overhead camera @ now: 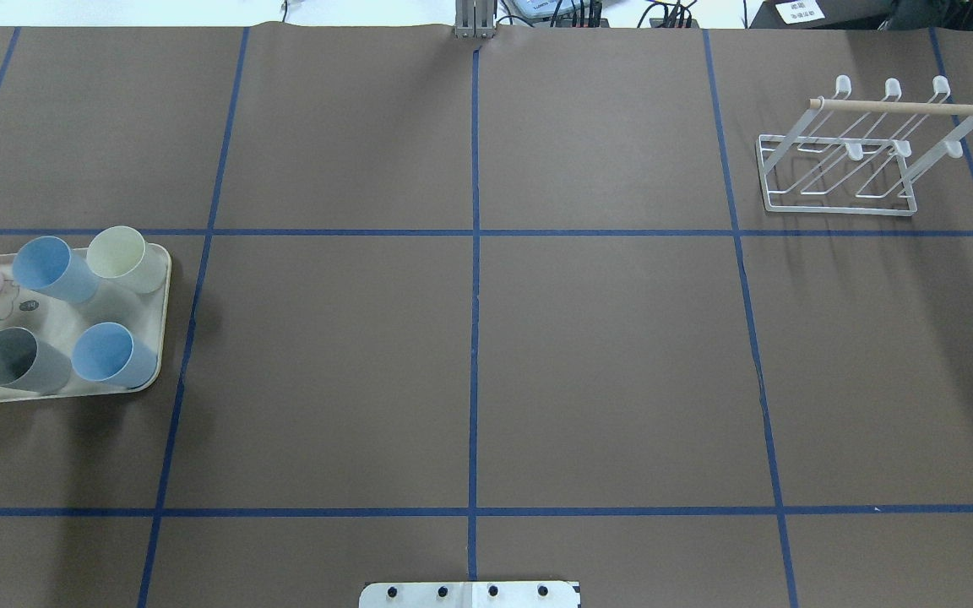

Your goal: Transfer IKEA cup to right arm and place on rack

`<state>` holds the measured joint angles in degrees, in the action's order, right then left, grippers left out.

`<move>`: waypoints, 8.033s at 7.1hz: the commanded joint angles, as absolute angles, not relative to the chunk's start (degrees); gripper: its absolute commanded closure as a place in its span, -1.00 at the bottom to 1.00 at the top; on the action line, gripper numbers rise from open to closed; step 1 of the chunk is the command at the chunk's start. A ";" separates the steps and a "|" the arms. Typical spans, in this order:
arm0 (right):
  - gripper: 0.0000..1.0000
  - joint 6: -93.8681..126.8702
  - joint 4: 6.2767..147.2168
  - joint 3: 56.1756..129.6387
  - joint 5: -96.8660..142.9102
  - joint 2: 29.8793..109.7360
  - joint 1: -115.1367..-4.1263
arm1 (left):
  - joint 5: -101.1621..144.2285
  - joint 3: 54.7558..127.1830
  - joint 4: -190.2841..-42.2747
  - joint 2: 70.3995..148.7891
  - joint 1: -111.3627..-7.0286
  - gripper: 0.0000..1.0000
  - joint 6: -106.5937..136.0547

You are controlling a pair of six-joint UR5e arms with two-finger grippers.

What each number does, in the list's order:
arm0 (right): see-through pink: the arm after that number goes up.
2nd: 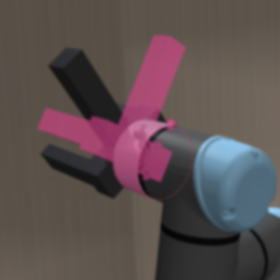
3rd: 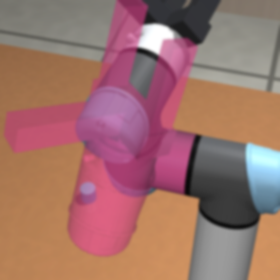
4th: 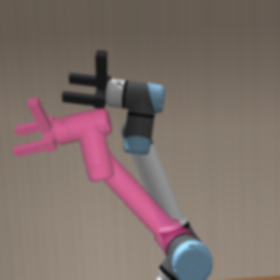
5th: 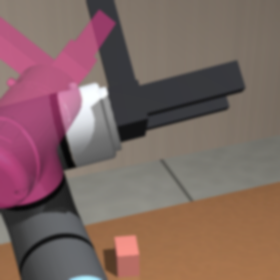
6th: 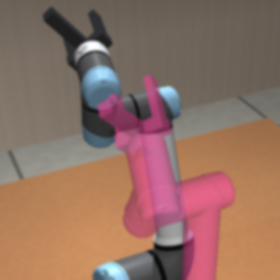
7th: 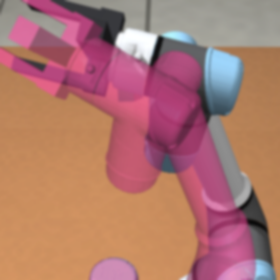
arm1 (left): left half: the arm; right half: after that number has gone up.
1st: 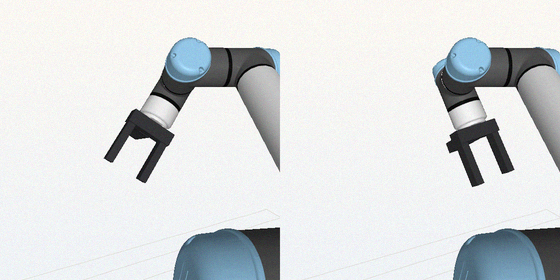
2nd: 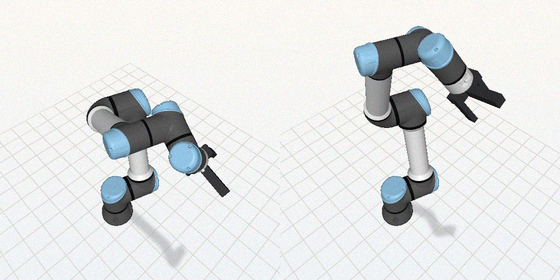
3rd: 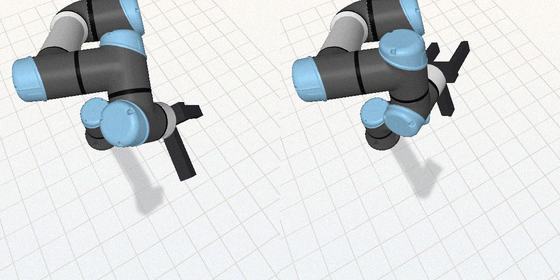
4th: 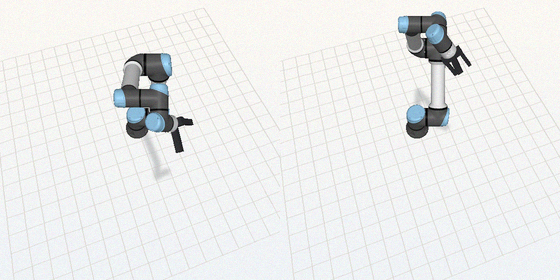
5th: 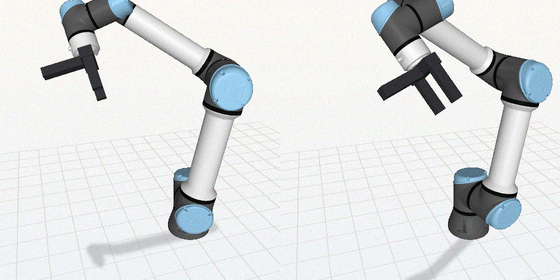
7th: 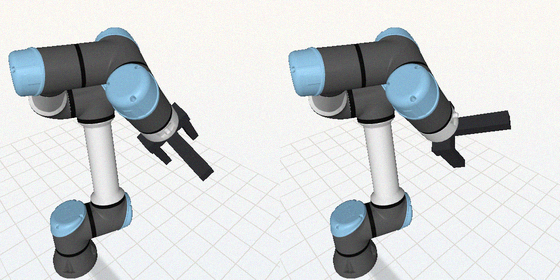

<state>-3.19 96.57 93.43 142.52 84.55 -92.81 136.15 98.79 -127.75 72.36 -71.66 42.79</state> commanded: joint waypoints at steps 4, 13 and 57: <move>-1.00 -3.08 96.59 94.13 142.65 84.46 -92.38 | 135.70 97.74 -127.79 72.33 -67.42 -0.87 43.59; -1.00 -3.16 96.59 94.13 142.65 84.29 -91.49 | 134.38 95.01 -127.88 72.42 -63.98 -0.12 43.07; -1.00 122.87 18.63 99.14 94.75 57.39 -37.62 | 81.12 114.27 -163.36 106.43 -29.64 1.00 135.71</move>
